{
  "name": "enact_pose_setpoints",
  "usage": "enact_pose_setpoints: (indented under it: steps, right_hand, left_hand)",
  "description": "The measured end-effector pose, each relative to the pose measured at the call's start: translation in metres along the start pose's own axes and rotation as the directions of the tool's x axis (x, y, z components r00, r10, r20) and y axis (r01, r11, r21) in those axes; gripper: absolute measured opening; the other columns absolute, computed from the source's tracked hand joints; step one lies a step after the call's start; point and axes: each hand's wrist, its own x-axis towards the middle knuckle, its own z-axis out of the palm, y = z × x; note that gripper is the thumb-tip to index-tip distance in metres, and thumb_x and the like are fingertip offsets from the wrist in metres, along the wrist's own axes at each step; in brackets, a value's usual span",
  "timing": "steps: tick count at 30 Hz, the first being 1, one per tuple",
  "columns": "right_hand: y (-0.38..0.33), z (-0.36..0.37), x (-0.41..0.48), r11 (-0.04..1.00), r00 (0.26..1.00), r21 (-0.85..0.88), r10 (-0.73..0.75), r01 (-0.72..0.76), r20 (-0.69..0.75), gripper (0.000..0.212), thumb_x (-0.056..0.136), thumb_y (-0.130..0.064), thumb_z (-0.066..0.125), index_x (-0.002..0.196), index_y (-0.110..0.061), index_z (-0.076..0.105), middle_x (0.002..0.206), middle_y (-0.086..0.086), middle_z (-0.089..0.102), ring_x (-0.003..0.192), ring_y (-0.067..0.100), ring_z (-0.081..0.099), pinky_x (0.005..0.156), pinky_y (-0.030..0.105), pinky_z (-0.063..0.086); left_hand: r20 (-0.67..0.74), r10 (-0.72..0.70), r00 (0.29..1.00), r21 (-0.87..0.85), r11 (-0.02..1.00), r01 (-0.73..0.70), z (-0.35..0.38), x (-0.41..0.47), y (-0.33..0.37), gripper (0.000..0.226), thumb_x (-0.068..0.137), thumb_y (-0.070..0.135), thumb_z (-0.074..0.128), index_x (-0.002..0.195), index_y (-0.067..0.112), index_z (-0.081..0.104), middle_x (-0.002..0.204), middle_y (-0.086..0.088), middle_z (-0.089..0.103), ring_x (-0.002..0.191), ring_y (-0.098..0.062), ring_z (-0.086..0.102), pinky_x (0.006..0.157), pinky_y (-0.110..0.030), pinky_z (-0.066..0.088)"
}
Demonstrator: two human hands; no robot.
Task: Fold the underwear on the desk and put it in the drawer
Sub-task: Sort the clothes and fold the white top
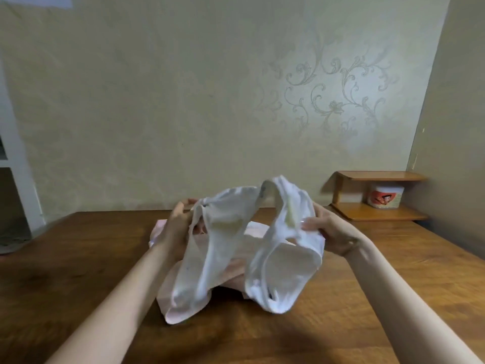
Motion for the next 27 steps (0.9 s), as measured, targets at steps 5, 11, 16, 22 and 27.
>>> enact_pose_setpoints:
  steps: [5,11,16,22,27]
  right_hand:
    - [0.016,0.008,0.022,0.873,0.628,-0.475,-0.310,-0.110,-0.714,0.012,0.074,-0.004,0.068,0.078,-0.015,0.068,0.071,0.005,0.066,0.067,0.022,0.061,0.056,0.023,0.045]
    - [0.010,0.015,0.026,0.993,0.566,0.112,0.114,-0.039,-0.817,0.009,0.078,-0.018,0.054,0.074,-0.011,0.058,0.069,0.006,0.053,0.060,0.019,0.047,0.055,0.029,0.039]
    - [0.003,0.030,0.024,0.979,0.693,0.201,0.119,0.038,-0.711,0.020,0.091,0.001,0.043,0.097,0.002,0.062,0.076,0.009,0.059,0.066,0.020,0.057,0.051,0.025,0.048]
    - [0.000,0.025,0.021,0.853,0.465,-0.328,-0.501,0.405,-0.730,0.066,0.081,0.020,0.036,0.136,-0.017,0.046,0.136,0.004,0.055,0.123,0.014,0.052,0.096,0.032,0.048]
    - [0.013,0.020,0.014,0.229,0.727,-0.905,-0.539,-0.359,-0.425,0.051,0.075,0.008,0.045,0.113,-0.021,0.064,0.111,0.008,0.070,0.087,0.025,0.066,0.067,0.031,0.051]
  left_hand:
    - [-0.411,0.359,0.838,0.341,0.913,-0.224,-0.001,-0.012,-0.007,0.035,0.061,-0.009,0.028,0.050,0.019,0.044,0.046,0.007,0.036,0.048,-0.019,0.033,0.048,-0.024,0.026]
    - [0.059,0.729,0.682,0.859,0.311,-0.406,0.003,-0.029,-0.002,0.034,0.079,0.002,0.039,0.085,0.008,0.072,0.088,-0.011,0.058,0.078,-0.031,0.061,0.073,-0.038,0.051]
    - [-0.176,0.438,0.881,0.887,0.458,-0.050,0.006,-0.019,0.003,0.039,0.096,0.016,0.038,0.135,0.018,0.043,0.132,-0.017,0.048,0.116,-0.040,0.051,0.097,-0.044,0.042]
    - [-0.395,0.422,0.817,0.751,0.660,0.022,0.008,-0.018,0.007,0.041,0.097,0.033,0.041,0.131,0.011,0.042,0.132,-0.016,0.040,0.119,-0.041,0.047,0.100,-0.047,0.039]
    - [-0.348,0.256,0.902,0.934,0.015,0.356,-0.002,-0.027,0.013,0.035,0.094,0.021,0.040,0.122,0.007,0.055,0.129,-0.016,0.053,0.117,-0.037,0.052,0.092,-0.038,0.041]
